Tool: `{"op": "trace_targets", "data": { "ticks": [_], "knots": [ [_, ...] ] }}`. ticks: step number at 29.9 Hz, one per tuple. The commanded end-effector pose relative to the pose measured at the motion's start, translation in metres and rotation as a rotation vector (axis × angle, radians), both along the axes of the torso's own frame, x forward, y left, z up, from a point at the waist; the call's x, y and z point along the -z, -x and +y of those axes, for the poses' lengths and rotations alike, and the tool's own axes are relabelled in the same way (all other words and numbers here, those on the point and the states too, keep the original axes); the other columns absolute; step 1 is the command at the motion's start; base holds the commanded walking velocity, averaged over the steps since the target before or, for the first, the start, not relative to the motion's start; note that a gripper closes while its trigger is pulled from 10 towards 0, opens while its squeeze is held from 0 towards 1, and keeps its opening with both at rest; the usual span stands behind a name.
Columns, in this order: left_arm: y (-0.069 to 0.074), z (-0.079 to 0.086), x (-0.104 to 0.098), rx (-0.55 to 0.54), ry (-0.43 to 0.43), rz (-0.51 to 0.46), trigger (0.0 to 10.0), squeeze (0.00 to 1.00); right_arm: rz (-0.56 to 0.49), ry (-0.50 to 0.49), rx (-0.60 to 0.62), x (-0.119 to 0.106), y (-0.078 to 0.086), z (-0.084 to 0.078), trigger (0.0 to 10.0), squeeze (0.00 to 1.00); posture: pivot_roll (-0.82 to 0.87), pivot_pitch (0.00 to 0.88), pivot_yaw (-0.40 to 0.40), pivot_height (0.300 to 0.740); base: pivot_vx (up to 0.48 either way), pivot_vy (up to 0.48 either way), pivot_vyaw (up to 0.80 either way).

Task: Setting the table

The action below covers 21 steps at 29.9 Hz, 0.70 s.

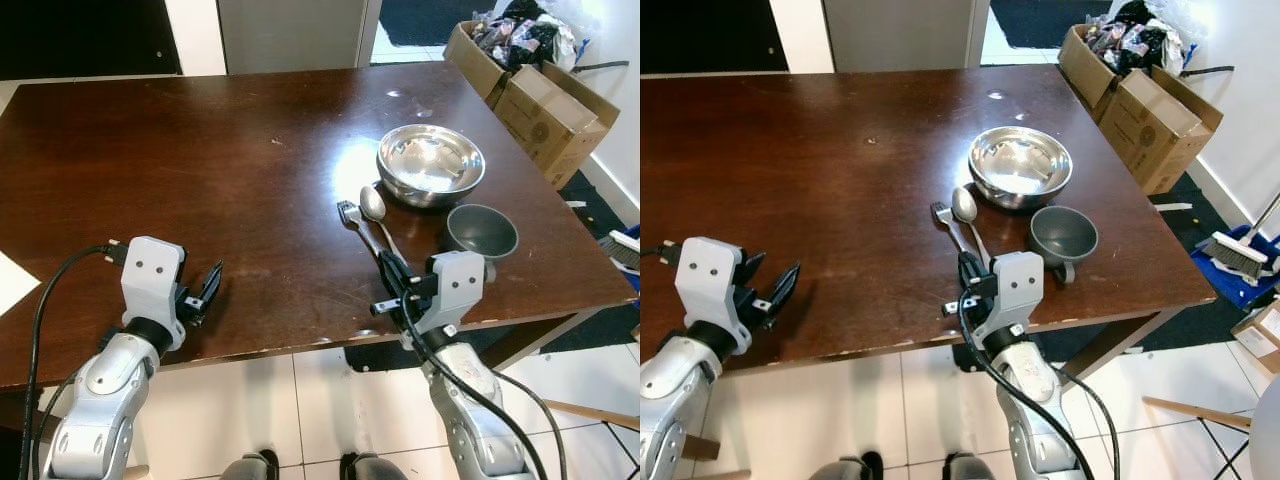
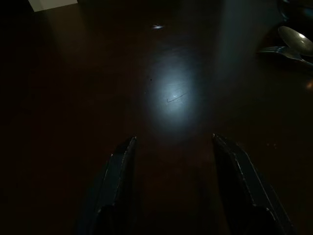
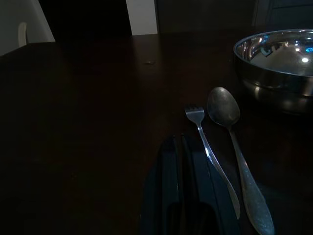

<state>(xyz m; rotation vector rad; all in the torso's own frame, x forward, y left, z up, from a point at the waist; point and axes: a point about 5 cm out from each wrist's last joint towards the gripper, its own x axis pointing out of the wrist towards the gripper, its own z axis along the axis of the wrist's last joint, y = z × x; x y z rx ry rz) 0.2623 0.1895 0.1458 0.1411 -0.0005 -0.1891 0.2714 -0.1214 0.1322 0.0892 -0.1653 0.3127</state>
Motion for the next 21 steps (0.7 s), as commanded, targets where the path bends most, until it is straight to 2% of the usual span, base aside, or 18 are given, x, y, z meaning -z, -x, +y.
{"op": "trace_targets", "data": {
  "ticks": [1,14,16,21],
  "knots": [
    [0.0046,0.0015,0.0025,-0.006,-0.003,0.009,10.0,0.00,0.025,0.004,0.004,0.0050,-0.0004,0.0001,10.0,0.00,-0.06,0.071,0.053,0.740,-0.431,0.000,0.00],
    [0.0068,0.0040,0.0020,-0.011,-0.008,0.011,10.0,0.00,0.048,-0.082,-0.003,0.0033,-0.0030,0.0052,10.0,0.00,-0.05,0.075,0.054,0.740,-0.412,0.000,0.00],
    [0.0066,0.0053,0.0019,-0.013,-0.012,0.012,10.0,0.00,0.058,-0.137,-0.009,0.0009,-0.0047,0.0056,10.0,0.00,-0.05,0.075,0.058,0.740,-0.401,0.000,0.00],
    [0.0061,0.0051,0.0017,-0.012,-0.014,0.012,10.0,0.00,0.057,-0.143,-0.007,0.0000,-0.0051,0.0054,10.0,0.00,-0.05,0.075,0.060,0.740,-0.398,0.000,0.00]
  ]
}}
